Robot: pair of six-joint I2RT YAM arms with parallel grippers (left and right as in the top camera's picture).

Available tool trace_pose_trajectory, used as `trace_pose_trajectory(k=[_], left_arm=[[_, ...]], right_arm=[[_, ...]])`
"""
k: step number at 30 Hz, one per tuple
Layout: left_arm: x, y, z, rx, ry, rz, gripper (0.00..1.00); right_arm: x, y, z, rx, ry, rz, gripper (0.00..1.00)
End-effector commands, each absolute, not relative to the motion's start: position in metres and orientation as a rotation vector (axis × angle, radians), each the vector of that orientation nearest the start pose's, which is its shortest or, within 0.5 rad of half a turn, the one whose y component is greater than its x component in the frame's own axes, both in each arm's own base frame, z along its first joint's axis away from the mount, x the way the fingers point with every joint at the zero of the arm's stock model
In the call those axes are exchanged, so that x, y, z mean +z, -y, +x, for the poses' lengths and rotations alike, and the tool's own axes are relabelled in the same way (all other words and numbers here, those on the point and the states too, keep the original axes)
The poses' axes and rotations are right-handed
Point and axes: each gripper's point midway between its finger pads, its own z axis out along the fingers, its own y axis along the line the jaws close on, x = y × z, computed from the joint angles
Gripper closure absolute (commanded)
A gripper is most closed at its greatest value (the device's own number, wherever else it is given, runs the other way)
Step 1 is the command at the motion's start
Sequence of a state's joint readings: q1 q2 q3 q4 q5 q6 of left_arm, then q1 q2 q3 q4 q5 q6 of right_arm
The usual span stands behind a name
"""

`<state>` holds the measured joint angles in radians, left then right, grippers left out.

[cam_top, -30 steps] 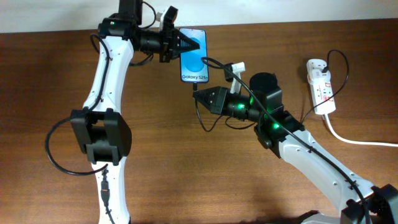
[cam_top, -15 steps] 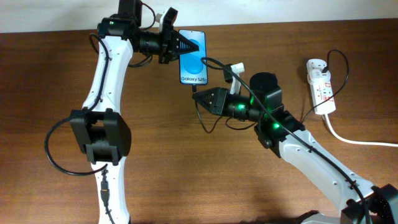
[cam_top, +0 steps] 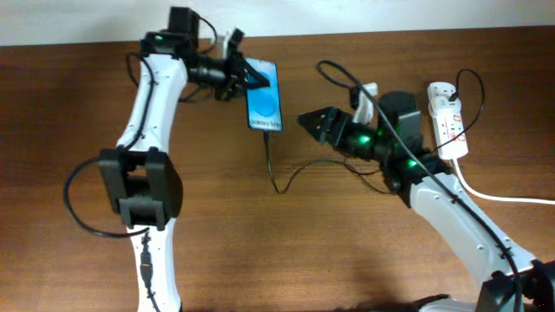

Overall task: Plug charger to phone and switch on socket
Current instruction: 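Lower the plugged phone onto the table with the left gripper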

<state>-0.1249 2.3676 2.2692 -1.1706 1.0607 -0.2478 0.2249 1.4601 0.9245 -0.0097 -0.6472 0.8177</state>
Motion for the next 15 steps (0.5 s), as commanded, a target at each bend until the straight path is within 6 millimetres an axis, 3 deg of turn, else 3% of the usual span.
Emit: trace_pose_trajectory(k=[1, 4, 6, 15], left_arm=[[0.132, 0.205, 0.474, -1.371, -2.786, 0.032, 1.00], [0.103, 0.202, 0.473, -1.327, -2.815, 0.017, 1.00], [0.074, 0.194, 0.475, -1.232, -2.838, 0.009, 1.00], [0.013, 0.191, 0.471, -1.208, -2.908, -0.036, 1.00]], right_arm=[[0.187, -0.176, 0.382, 1.199, -2.276, 0.221, 0.11], [0.178, -0.172, 0.377, 1.168, -2.318, 0.202, 0.02], [0.169, -0.170, 0.371, 1.131, -2.362, 0.175, 0.02], [0.158, -0.166, 0.363, 1.097, -2.420, 0.194, 0.02]])
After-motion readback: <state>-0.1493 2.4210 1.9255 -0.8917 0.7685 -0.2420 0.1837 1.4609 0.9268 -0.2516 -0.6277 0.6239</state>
